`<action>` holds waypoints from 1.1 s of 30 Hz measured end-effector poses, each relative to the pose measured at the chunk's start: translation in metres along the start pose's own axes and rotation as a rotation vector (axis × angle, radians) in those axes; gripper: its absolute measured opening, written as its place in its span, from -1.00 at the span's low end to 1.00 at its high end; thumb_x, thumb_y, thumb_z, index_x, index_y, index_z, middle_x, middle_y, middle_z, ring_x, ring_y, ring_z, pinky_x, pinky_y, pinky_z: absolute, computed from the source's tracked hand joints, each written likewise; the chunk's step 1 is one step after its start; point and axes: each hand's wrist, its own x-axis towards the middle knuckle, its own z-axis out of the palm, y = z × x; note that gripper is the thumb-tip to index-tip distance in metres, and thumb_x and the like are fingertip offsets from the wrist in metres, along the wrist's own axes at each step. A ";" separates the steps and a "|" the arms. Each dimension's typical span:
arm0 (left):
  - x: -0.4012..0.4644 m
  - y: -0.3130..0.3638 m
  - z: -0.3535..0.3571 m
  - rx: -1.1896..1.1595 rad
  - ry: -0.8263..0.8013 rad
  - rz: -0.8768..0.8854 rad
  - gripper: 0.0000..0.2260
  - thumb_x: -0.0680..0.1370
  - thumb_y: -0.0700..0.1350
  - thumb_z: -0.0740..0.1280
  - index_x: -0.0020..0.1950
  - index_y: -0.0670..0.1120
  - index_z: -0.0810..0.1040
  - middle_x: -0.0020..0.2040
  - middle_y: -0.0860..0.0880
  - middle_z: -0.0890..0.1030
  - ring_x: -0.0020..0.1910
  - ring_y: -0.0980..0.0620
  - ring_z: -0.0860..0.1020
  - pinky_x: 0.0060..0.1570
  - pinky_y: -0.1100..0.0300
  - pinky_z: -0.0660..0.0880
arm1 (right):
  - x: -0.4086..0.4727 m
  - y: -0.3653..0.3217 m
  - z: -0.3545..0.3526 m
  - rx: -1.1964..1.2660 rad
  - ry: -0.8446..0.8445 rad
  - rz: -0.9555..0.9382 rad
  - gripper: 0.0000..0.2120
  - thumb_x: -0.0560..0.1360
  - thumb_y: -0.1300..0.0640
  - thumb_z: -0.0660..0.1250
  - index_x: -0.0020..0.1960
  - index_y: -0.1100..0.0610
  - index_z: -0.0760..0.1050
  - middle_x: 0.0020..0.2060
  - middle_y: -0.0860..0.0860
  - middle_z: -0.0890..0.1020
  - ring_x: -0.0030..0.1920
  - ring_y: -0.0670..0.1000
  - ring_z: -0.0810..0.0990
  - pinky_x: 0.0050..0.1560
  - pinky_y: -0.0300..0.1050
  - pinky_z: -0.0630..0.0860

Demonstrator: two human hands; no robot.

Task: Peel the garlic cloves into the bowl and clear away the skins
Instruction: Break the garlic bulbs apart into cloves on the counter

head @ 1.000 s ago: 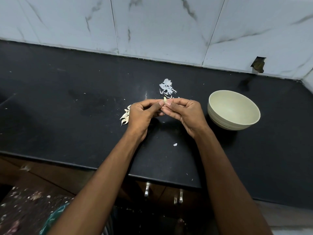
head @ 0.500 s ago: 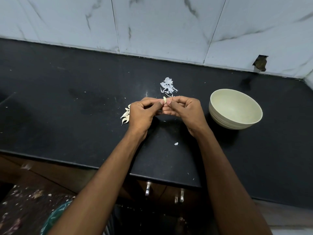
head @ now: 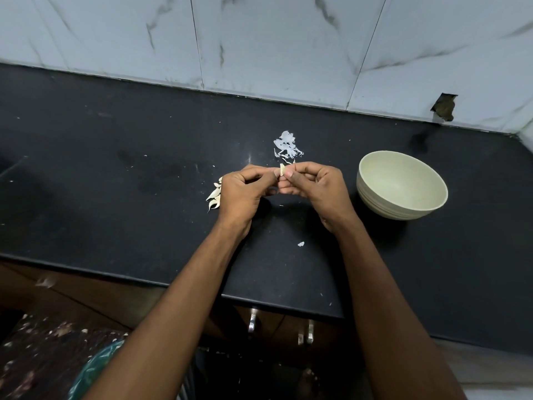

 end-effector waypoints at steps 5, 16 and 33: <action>-0.001 0.002 0.000 -0.017 -0.009 -0.005 -0.88 0.56 -0.28 0.47 0.03 -0.34 0.71 -0.06 -0.26 0.69 -0.16 -0.04 0.67 -0.15 0.17 0.59 | 0.001 0.001 -0.001 -0.021 -0.008 -0.030 -0.93 0.61 0.28 0.41 0.04 0.21 0.68 -0.17 0.16 0.74 -0.12 0.10 0.73 0.00 -0.05 0.68; 0.000 -0.002 -0.001 0.014 0.023 0.014 -0.94 0.54 -0.31 0.49 -0.04 -0.30 0.74 -0.12 -0.12 0.68 -0.18 -0.04 0.67 -0.09 0.12 0.62 | 0.003 0.003 0.000 -0.049 -0.017 -0.042 -0.89 0.63 0.30 0.37 0.08 0.31 0.66 -0.17 0.16 0.75 -0.13 0.10 0.75 -0.02 -0.10 0.69; 0.000 0.000 0.000 -0.055 0.000 -0.027 -0.86 0.57 -0.30 0.46 0.04 -0.37 0.69 -0.16 -0.25 0.71 -0.16 -0.10 0.69 -0.06 0.00 0.67 | 0.003 0.005 0.000 -0.061 0.003 -0.069 -0.91 0.62 0.30 0.40 0.06 0.29 0.67 -0.15 0.24 0.74 -0.13 0.14 0.75 -0.01 -0.04 0.69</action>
